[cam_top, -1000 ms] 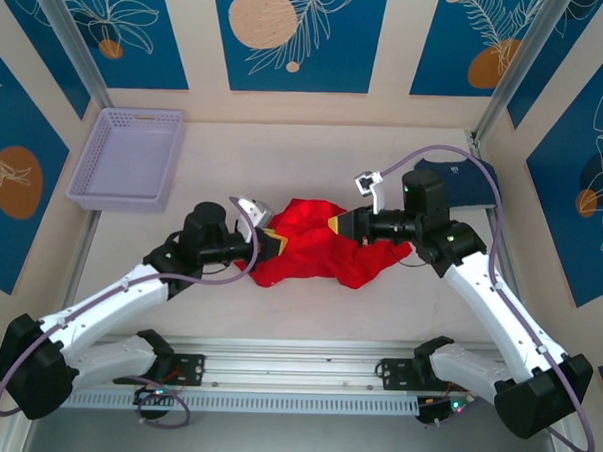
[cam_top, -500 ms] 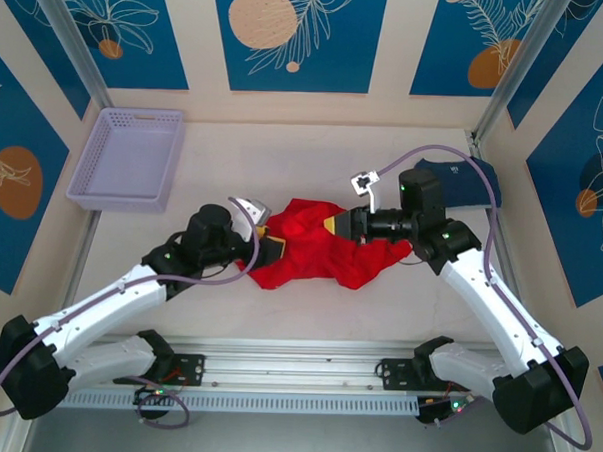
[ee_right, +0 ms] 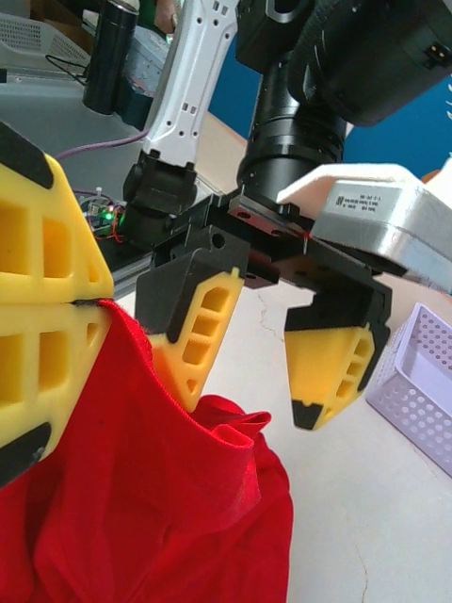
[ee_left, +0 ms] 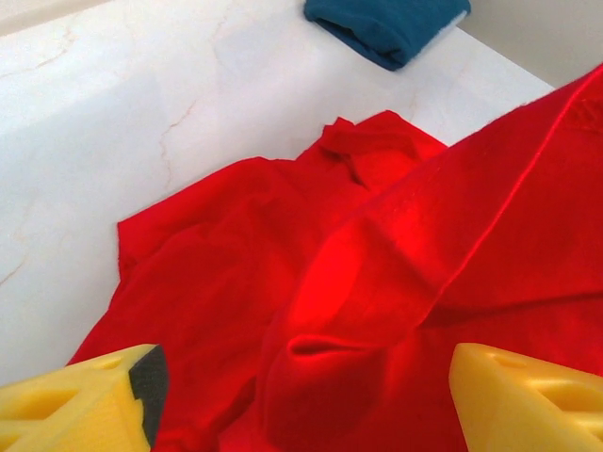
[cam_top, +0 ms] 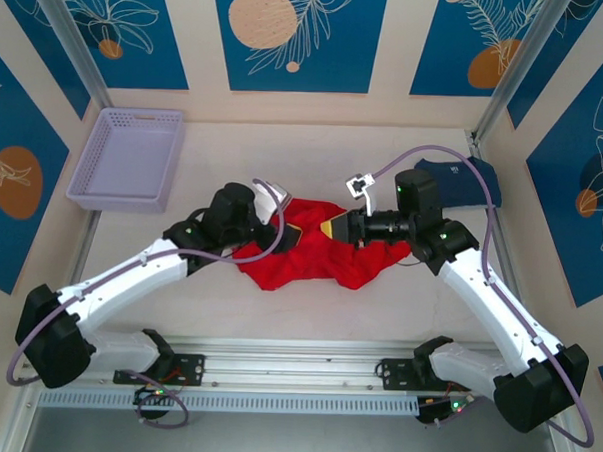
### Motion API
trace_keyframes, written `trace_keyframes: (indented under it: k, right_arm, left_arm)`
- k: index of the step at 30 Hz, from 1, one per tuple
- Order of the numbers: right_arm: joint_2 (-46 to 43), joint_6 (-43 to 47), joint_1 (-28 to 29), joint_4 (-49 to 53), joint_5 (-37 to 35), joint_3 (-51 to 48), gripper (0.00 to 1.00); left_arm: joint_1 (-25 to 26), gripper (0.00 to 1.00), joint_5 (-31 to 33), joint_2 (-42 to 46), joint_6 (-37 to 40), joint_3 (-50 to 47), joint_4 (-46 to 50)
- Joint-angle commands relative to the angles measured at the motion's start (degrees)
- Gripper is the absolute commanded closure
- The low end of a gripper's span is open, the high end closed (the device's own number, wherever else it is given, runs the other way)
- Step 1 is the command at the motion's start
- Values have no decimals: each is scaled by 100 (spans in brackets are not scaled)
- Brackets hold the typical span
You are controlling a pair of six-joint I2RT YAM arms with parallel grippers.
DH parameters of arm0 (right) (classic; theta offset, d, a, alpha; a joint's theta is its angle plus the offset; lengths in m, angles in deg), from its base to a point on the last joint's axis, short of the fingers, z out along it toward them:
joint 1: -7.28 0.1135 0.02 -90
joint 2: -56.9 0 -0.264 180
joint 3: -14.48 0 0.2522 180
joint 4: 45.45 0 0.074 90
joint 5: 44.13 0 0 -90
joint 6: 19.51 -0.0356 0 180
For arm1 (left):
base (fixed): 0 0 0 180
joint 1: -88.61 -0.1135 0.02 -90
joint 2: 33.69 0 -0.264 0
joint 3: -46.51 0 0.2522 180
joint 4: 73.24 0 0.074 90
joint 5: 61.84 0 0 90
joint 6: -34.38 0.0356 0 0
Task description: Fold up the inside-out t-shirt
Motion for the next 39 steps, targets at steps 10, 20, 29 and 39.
trace_keyframes:
  k: [10,20,29,39]
  right_arm:
    - [-68,270,36,218,91,-76,100]
    - [-142,686,17,606,-146,98,100]
    - [-238,783,-16,753,-283,183,100]
    - [70,483,158,1182,-2439,626,99]
  left_arm:
    - [34,24,-18,-805,86,824,8]
    - [-176,71,-641,-1032,167,1211,247]
    - [-378,100,-923,-874,117,1207,403]
    - [-470,100,-1864,108,-793,859,375]
